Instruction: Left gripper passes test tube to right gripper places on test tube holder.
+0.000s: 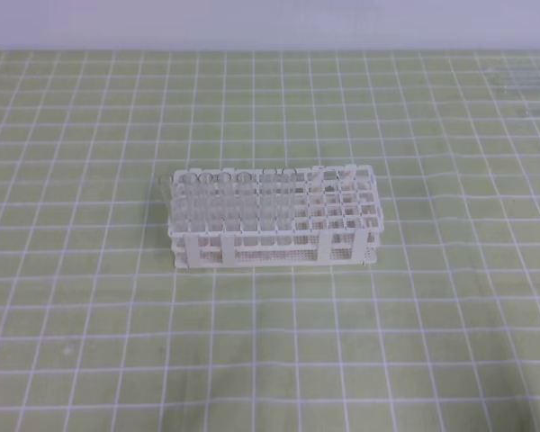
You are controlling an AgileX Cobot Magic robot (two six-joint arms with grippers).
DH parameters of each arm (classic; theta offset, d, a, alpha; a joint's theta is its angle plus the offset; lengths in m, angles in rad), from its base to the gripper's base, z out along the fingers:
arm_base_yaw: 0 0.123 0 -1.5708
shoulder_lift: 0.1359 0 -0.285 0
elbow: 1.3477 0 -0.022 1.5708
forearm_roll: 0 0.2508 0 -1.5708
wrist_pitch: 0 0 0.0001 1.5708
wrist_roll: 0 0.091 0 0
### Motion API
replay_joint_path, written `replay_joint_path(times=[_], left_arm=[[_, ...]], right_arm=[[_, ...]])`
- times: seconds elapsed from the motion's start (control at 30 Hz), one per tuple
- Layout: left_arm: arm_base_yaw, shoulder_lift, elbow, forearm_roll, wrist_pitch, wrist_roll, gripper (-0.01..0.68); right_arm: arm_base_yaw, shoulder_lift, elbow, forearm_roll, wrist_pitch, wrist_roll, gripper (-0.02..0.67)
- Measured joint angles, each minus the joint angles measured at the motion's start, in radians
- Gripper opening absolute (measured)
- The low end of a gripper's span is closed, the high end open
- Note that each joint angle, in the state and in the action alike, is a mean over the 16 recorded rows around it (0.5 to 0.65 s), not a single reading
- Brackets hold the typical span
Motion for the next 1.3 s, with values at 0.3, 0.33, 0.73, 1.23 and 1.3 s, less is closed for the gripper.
replay_joint_path(times=[0.3,0.33,0.73,1.23,1.3], left_arm=[[0.0,-0.002,-0.003,-0.089,0.062,0.076,0.001],[0.0,-0.002,-0.003,-0.09,0.065,0.076,0.001],[0.0,-0.002,0.001,-0.092,0.068,0.074,0.001],[0.0,-0.002,-0.002,-0.09,0.069,0.073,0.001],[0.0,-0.002,-0.003,-0.09,0.069,0.073,0.001]], right_arm=[[-0.001,0.0,0.0,0.0,0.0,0.0,-0.002],[-0.001,0.0,0.0,0.0,0.0,0.0,-0.002],[-0.001,0.0,0.0,0.0,0.0,0.0,-0.002],[-0.001,0.0,0.0,-0.001,0.0,0.0,-0.002],[-0.001,0.0,0.0,-0.001,0.0,0.0,-0.002]])
